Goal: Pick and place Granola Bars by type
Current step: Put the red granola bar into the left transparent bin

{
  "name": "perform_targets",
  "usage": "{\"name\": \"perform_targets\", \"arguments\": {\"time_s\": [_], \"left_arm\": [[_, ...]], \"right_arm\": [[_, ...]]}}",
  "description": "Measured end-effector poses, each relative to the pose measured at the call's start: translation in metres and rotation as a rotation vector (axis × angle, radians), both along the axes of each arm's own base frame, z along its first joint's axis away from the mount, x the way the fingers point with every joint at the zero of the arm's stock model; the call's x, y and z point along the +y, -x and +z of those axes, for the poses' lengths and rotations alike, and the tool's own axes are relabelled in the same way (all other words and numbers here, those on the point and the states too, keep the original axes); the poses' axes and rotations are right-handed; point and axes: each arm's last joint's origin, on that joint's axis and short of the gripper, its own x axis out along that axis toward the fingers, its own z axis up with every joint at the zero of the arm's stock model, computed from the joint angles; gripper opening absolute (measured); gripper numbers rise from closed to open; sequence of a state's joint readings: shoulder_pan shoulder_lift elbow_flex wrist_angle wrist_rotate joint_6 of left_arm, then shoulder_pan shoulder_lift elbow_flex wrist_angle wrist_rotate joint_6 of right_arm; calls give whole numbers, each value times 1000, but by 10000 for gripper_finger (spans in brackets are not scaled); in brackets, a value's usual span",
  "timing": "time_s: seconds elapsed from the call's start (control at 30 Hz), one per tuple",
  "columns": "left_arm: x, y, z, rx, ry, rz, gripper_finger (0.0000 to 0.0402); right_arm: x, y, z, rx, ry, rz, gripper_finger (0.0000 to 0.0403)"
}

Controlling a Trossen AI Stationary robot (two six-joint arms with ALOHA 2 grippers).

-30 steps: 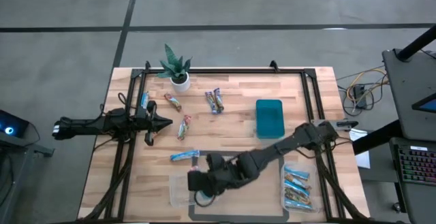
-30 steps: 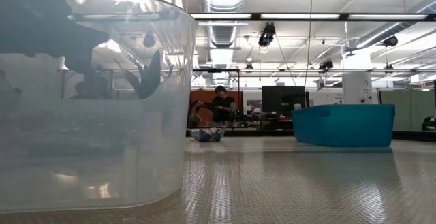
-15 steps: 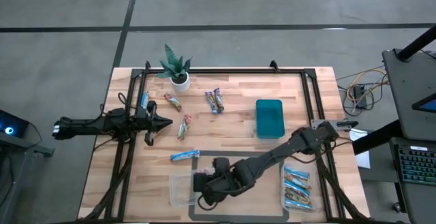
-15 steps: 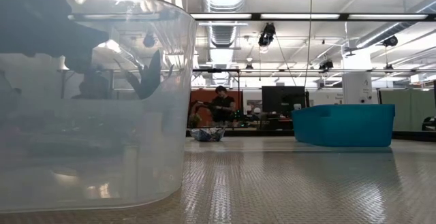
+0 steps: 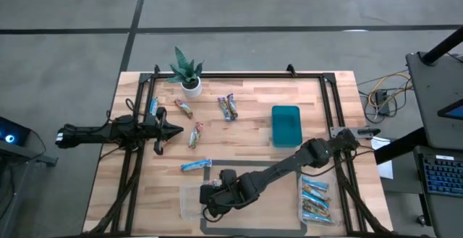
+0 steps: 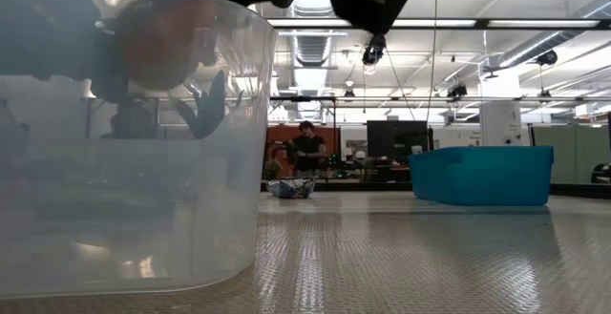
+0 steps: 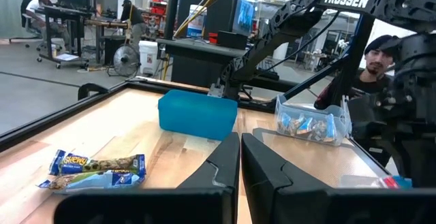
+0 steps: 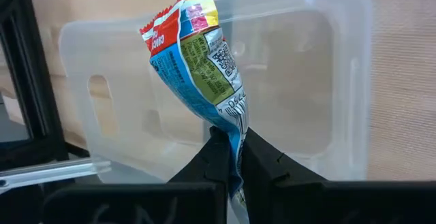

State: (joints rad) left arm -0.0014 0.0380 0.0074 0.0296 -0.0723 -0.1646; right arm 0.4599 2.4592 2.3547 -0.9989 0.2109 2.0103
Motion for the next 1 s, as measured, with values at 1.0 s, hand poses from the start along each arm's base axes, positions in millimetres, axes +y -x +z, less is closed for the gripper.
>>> {"name": "perform_targets", "arguments": {"time_s": [1.0], "left_arm": [[0, 0, 0, 1, 0, 0, 0]], "right_arm": [[-1, -6, -36, 104, 9, 61, 11]]}}
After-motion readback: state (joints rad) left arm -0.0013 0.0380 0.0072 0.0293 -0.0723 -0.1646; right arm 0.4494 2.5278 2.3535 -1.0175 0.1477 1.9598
